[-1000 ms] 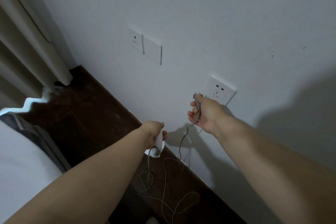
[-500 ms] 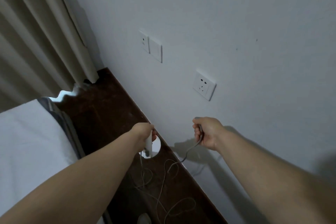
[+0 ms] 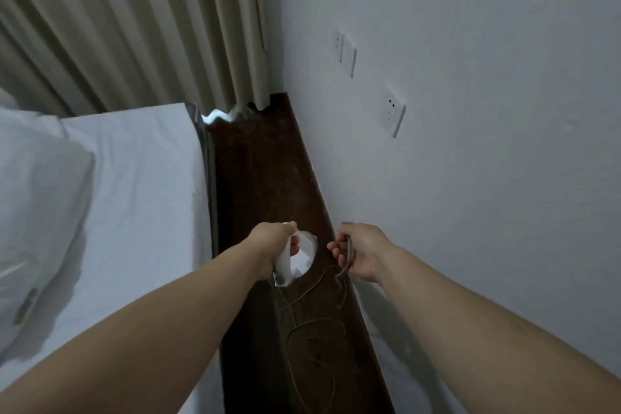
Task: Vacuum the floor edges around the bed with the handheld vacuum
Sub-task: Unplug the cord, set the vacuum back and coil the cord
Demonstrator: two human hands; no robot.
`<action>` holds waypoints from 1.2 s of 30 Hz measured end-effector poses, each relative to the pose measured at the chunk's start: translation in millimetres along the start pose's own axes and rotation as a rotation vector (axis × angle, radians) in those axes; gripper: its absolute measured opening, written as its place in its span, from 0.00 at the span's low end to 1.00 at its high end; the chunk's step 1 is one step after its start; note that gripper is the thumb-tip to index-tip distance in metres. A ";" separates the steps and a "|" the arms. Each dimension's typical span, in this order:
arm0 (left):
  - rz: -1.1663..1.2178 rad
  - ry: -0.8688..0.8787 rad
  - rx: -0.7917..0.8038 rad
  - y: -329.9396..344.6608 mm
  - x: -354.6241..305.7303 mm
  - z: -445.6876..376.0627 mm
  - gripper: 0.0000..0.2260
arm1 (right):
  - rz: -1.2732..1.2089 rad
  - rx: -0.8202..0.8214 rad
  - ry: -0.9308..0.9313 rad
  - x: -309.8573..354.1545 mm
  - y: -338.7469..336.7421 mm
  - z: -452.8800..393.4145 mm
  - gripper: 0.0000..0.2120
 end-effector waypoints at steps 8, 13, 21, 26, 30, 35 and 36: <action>0.053 0.050 -0.029 -38.8 84.4 47.1 0.08 | 0.085 0.174 0.011 -58.7 28.9 80.2 0.11; 0.092 0.082 0.005 -70.9 151.3 88.4 0.08 | 0.095 0.214 -0.005 -114.3 37.6 138.2 0.11; 0.108 0.059 0.056 -110.9 259.9 175.0 0.09 | 0.162 0.360 0.010 -195.8 62.9 241.2 0.10; 0.171 0.061 0.051 -113.5 323.3 224.8 0.10 | 0.276 0.491 0.009 -220.3 62.9 302.6 0.10; 0.308 0.078 0.057 -101.6 376.3 250.4 0.08 | 0.367 0.637 0.015 -250.0 54.7 342.8 0.09; 0.501 0.070 0.054 -76.1 441.7 295.5 0.11 | 0.409 0.793 0.074 -299.2 31.2 379.2 0.09; 0.545 0.070 0.047 -73.3 458.1 311.3 0.12 | 0.425 0.814 0.087 -311.1 25.5 390.3 0.09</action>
Point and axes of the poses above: each hand's wrist, its own z-axis away from the middle knuckle, its own y-axis out of the palm, x = y × z, the point moved 3 cm from there along -z, towards the middle knuckle, and after that the axes turned 9 degrees about -y, right-handed, at the moved point
